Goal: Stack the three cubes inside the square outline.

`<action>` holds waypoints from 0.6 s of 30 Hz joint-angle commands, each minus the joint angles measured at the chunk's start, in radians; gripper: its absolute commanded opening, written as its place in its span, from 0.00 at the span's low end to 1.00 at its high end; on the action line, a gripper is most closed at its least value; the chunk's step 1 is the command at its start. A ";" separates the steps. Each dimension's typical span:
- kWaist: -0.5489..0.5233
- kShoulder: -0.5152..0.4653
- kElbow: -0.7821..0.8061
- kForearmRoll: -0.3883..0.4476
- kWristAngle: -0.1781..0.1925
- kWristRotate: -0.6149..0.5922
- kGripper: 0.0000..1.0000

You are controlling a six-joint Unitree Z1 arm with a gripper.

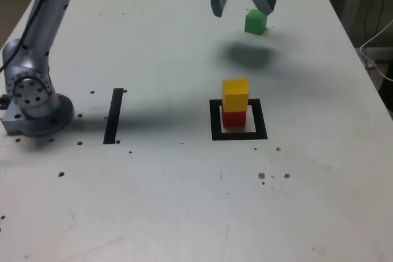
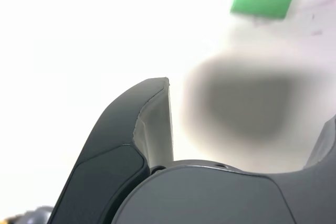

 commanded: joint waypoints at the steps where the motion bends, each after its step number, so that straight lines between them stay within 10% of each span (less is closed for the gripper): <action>1: 0.011 0.030 -0.045 0.001 0.002 0.038 0.99; 18: 0.077 0.215 -0.213 -0.014 0.008 0.158 0.95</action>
